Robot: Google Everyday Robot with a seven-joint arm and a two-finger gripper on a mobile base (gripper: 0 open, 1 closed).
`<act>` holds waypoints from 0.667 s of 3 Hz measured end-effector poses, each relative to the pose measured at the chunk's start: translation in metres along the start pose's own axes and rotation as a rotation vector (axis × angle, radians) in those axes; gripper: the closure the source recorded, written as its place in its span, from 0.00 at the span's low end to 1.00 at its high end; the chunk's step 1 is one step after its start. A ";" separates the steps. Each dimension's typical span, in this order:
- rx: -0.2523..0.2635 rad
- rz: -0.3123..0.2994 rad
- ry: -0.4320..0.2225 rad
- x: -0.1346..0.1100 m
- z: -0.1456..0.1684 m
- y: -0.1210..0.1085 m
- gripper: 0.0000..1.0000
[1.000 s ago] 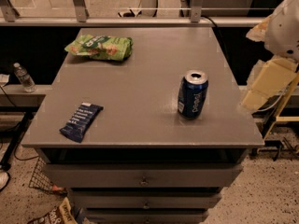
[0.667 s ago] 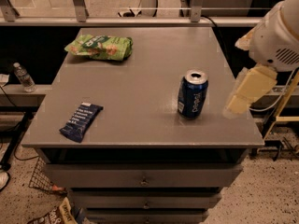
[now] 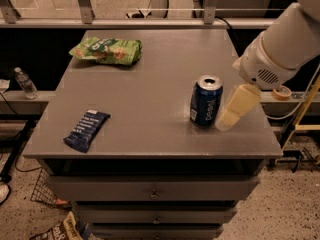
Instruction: Move pepsi can near rxbar blueberry
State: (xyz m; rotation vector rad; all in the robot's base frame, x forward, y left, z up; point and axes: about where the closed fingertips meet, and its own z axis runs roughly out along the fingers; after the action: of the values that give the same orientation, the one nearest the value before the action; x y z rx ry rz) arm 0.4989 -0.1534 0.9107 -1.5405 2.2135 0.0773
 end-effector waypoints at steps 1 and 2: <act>-0.029 0.004 -0.010 -0.008 0.019 0.000 0.00; -0.042 0.002 -0.008 -0.015 0.031 0.001 0.18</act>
Offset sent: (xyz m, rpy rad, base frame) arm 0.0201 0.0326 -0.0337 0.0233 0.0490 0.0199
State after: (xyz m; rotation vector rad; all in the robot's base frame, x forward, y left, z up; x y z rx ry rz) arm 0.5120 -0.1311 0.8878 -1.5574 2.2204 0.1312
